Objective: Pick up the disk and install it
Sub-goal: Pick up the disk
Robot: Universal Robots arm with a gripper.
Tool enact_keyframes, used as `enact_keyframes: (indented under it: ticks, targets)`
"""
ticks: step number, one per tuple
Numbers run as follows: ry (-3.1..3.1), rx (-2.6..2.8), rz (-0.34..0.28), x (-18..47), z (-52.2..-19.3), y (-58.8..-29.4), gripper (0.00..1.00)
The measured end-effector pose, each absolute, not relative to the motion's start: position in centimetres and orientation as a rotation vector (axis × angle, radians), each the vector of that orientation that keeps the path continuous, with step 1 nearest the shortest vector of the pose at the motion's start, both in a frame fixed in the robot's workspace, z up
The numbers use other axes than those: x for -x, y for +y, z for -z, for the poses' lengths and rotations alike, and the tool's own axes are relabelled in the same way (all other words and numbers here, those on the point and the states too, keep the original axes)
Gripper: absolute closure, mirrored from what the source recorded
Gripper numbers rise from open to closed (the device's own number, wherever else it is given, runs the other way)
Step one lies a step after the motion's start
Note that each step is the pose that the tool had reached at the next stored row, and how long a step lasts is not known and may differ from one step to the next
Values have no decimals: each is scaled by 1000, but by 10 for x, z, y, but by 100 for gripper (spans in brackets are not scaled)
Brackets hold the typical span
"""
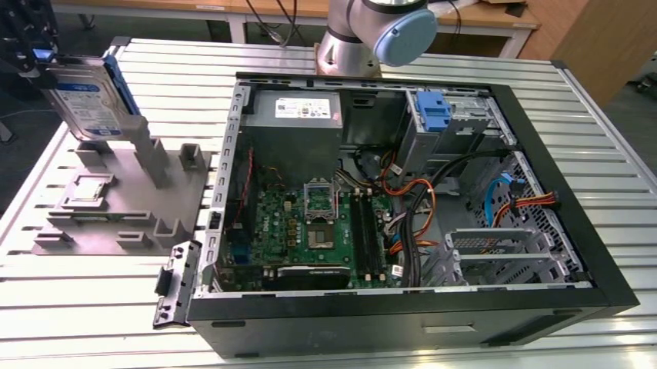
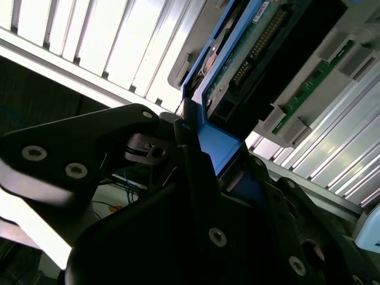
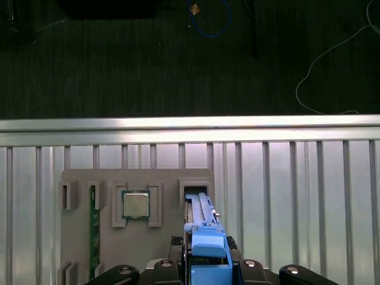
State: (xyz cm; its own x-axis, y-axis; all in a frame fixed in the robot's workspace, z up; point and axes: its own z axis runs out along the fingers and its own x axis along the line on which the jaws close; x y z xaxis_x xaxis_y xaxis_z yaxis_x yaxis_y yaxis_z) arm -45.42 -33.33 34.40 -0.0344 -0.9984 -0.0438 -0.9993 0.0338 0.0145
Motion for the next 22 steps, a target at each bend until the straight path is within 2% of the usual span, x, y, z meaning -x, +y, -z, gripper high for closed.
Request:
enact_keyframes:
  ticks: [22]
  targets:
    - [2243,2168,-64,454,-355,-333,63]
